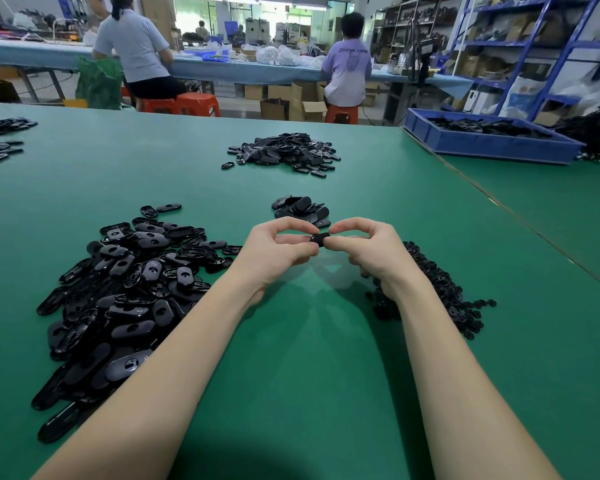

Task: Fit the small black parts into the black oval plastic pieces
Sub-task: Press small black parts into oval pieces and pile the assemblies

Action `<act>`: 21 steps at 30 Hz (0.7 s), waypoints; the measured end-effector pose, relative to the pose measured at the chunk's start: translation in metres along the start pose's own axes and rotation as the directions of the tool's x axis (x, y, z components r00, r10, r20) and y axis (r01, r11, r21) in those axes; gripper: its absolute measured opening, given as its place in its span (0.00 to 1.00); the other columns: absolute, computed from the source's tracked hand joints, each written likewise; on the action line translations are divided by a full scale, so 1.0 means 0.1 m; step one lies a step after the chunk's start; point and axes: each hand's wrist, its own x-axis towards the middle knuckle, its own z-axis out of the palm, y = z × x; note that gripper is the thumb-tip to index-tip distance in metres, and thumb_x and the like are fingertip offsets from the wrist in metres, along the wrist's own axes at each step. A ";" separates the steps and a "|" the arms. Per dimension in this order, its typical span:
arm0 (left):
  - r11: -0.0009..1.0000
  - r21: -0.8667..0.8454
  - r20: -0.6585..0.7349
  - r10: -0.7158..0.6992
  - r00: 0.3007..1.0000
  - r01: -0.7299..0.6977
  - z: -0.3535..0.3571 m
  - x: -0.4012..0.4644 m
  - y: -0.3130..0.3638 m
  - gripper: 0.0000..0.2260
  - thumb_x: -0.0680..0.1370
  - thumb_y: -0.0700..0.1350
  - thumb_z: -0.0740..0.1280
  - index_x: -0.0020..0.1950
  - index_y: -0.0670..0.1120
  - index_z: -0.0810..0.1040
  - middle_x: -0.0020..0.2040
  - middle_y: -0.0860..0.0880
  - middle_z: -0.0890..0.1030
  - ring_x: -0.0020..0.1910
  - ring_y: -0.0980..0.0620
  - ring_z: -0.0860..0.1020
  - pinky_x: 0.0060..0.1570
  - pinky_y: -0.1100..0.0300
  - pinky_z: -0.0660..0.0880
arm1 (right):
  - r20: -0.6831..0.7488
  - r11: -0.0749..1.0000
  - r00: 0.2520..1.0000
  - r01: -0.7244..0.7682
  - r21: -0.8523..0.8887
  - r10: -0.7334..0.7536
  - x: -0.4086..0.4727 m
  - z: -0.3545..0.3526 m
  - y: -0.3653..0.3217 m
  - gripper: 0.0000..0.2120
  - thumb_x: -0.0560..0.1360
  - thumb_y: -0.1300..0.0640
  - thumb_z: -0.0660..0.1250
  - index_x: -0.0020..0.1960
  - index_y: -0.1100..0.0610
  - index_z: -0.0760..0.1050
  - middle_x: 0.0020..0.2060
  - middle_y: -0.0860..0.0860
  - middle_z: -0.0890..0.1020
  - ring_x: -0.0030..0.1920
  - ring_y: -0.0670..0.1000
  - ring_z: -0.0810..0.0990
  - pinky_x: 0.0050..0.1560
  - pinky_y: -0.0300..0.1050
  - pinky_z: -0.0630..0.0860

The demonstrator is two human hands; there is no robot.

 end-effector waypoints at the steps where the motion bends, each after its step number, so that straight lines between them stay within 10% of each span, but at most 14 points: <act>1: 1.000 0.010 0.002 0.001 1.000 -0.001 0.00 0.00 0.00 0.10 0.73 0.34 0.74 0.47 0.49 0.84 0.44 0.47 0.87 0.41 0.52 0.81 0.53 0.60 0.79 | 0.006 1.000 1.000 -0.005 0.003 0.005 0.00 -0.01 0.00 0.07 0.70 0.55 0.79 0.47 0.50 0.84 0.35 0.49 0.78 0.24 0.42 0.66 0.23 0.32 0.62; 10: 0.995 -0.038 0.095 -0.091 0.991 0.095 -0.05 0.00 0.03 0.08 0.77 0.33 0.68 0.51 0.45 0.81 0.41 0.46 0.85 0.41 0.54 0.83 0.39 0.66 0.77 | 0.116 0.988 0.981 -0.151 -0.041 0.154 -0.03 -0.08 0.01 0.09 0.65 0.44 0.82 0.42 0.44 0.86 0.38 0.42 0.84 0.34 0.45 0.74 0.29 0.38 0.64; 21: 0.994 0.049 0.014 -0.096 0.995 0.095 -0.01 0.02 -0.02 0.06 0.76 0.34 0.70 0.49 0.44 0.79 0.38 0.45 0.84 0.37 0.53 0.79 0.40 0.66 0.77 | 0.141 0.992 0.986 -0.071 -0.103 0.085 0.01 -0.03 0.02 0.04 0.68 0.52 0.79 0.42 0.50 0.86 0.34 0.47 0.80 0.25 0.41 0.70 0.24 0.32 0.63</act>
